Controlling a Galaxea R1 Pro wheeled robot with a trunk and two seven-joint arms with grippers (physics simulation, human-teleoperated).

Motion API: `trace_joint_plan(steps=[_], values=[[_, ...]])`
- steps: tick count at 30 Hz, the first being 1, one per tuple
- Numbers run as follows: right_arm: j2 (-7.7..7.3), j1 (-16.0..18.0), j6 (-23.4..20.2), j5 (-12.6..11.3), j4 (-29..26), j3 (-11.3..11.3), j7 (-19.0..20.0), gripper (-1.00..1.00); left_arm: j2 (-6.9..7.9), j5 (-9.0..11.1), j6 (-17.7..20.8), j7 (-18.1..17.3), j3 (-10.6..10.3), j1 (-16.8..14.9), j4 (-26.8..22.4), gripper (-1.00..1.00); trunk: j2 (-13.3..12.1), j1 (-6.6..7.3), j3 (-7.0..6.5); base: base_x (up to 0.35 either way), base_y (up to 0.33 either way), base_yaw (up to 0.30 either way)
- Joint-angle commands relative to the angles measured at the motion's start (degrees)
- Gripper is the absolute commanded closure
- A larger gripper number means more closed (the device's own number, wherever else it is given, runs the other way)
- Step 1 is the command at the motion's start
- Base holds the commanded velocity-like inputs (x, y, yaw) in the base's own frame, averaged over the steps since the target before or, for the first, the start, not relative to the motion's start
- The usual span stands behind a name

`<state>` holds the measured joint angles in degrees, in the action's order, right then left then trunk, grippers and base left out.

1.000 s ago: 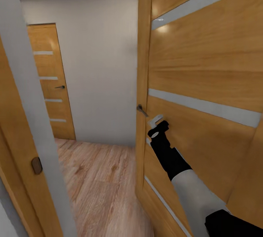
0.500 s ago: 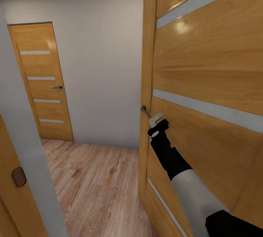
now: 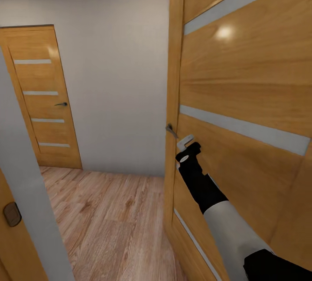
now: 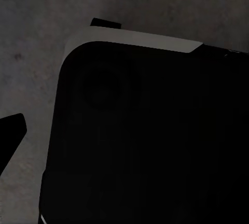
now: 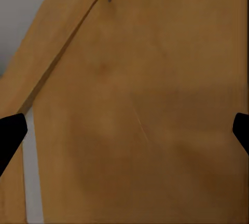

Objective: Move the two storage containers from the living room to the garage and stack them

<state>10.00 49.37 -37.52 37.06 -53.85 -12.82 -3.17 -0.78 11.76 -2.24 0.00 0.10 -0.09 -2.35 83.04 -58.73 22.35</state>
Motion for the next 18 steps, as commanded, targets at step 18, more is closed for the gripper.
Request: trace_joint_plan(steps=[18], values=[[0.0,0.0,0.1,0.6,0.0,-0.3,-1.0,-1.0,0.08,0.4,-0.1,0.0,0.1,0.0,0.0,-1.0,0.0,0.0,0.06,0.168,0.0,0.0]])
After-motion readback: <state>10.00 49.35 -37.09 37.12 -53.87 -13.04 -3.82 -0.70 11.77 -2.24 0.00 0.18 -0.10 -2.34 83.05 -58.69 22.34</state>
